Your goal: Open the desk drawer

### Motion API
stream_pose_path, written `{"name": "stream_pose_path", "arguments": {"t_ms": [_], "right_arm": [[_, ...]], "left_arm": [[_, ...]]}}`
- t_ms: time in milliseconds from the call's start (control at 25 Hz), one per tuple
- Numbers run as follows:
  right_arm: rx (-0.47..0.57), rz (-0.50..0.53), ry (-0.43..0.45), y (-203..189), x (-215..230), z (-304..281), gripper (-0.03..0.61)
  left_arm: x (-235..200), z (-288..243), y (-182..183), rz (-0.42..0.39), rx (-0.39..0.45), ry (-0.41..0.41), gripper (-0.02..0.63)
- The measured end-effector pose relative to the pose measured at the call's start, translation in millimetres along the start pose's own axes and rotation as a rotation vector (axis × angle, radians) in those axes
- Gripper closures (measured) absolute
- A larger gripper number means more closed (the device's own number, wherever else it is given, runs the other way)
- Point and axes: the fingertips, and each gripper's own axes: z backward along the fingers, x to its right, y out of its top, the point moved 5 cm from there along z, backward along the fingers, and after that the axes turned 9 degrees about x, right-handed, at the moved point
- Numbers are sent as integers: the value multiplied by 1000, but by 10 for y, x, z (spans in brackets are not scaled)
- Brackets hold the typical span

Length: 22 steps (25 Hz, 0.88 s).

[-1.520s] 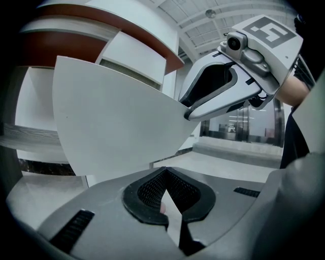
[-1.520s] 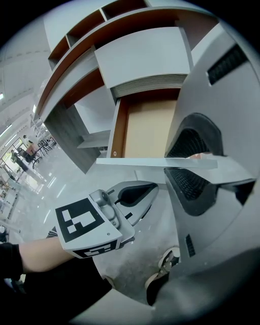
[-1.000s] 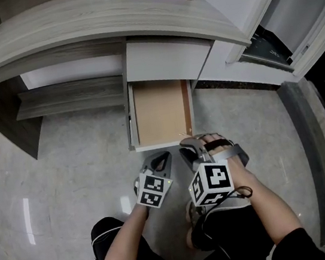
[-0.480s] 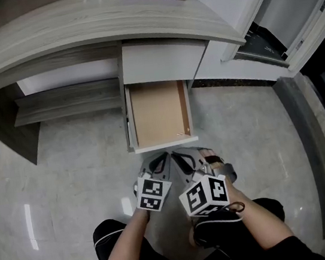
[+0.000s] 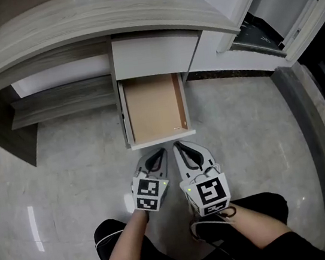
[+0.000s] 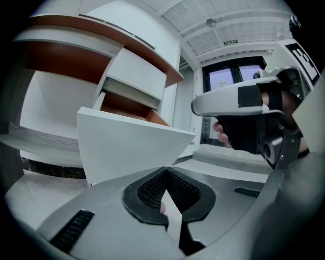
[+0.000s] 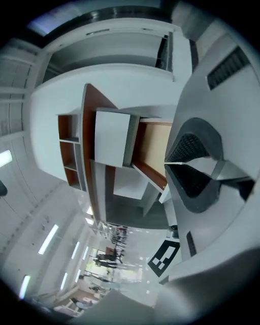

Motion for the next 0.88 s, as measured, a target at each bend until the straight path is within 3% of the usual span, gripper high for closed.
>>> {"name": "stream_pose_path", "arguments": {"t_ms": [520,880], "right_arm": [[-55,-180,-65,-551,81,-113,565],[-57,-145,4,-499,-23,-167,572]], "left_arm": [[-60,70,73,-39,-1,54,611],[-61,72,118,-37,21,58,611]]}}
